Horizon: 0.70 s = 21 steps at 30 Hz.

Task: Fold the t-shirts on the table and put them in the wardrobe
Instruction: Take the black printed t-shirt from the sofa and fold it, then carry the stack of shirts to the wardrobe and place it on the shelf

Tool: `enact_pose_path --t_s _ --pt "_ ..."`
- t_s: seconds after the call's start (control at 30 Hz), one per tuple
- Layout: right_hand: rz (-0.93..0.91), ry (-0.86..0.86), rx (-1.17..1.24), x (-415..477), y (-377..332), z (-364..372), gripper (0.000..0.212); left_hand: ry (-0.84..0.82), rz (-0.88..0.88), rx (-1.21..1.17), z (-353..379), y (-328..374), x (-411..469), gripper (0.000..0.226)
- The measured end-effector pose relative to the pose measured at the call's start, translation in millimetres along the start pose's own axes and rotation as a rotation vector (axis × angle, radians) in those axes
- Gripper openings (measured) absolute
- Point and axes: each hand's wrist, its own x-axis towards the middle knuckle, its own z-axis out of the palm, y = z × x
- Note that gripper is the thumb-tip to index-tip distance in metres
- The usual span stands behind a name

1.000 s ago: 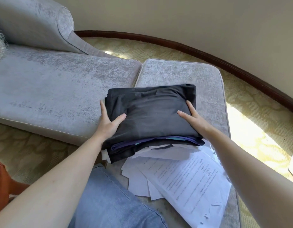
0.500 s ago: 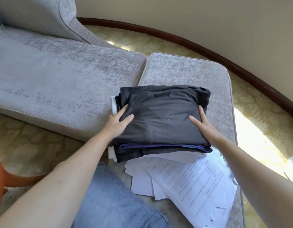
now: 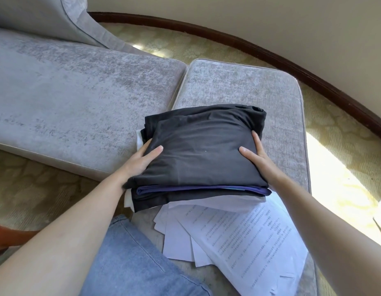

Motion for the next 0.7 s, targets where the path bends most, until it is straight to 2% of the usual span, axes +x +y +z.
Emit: enact_pose_path --t_s 0.03,0.1,0.2,0.37,0.4,0.5,0.53,0.63,0.7 --pt "-0.001 -0.004 0.009 1 0 1 0.079 0.001 -0.005 -0.023 1 2 0 0.023" --pt "-0.003 -0.007 0.025 3 2 1 0.080 0.005 -0.007 -0.048 1 1 1 0.026" --pt "-0.014 0.003 0.029 4 3 1 0.078 0.020 0.009 -0.067 -1 1 2 0.070" --pt "-0.055 0.040 0.039 -2 -3 0 0.081 0.125 0.020 -0.070 -5 12 -9 0.107" --pt "-0.071 0.051 0.034 -3 -6 0 0.081 0.143 0.032 -0.056 -7 15 -12 0.106" --pt "-0.128 0.071 0.024 -8 -21 0 0.079 0.199 0.086 -0.020 -11 31 -19 0.074" --pt "-0.145 0.069 0.022 -9 -27 0 0.079 0.215 0.112 -0.001 -13 37 -23 0.070" --pt "-0.198 0.045 0.011 -13 -50 9 0.080 0.276 0.194 0.022 -29 52 -39 0.068" --pt "-0.248 0.017 -0.005 -16 -70 21 0.089 0.325 0.235 0.024 -44 61 -55 0.068"
